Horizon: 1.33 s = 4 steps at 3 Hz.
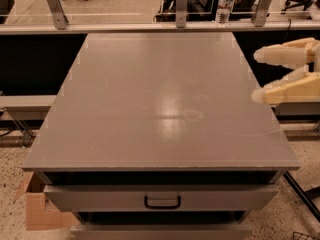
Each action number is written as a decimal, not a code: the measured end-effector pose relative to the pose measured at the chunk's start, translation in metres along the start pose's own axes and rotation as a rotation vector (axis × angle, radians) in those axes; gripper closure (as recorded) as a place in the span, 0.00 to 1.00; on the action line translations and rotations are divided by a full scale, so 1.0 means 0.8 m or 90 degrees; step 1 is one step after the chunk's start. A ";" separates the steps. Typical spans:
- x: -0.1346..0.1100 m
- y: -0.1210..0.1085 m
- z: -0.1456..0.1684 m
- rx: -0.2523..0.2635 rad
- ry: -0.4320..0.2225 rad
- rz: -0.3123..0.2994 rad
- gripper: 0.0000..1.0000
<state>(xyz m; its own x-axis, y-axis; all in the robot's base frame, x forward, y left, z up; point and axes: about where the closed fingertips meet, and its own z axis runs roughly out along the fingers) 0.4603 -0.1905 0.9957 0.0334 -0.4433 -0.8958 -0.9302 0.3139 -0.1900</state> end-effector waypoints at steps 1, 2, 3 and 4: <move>-0.016 0.002 -0.006 0.026 -0.066 0.009 0.61; -0.026 0.007 -0.012 0.042 -0.096 0.008 0.84; -0.035 0.013 -0.016 0.050 -0.104 -0.003 0.83; -0.040 0.019 -0.016 0.051 -0.097 -0.017 0.60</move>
Offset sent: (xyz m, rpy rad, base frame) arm -0.0161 -0.0028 0.0289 0.1987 -0.0995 -0.0626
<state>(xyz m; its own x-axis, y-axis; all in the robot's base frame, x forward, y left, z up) 0.4406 -0.1821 1.0269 0.1185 -0.3213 -0.9395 -0.8962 0.3728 -0.2405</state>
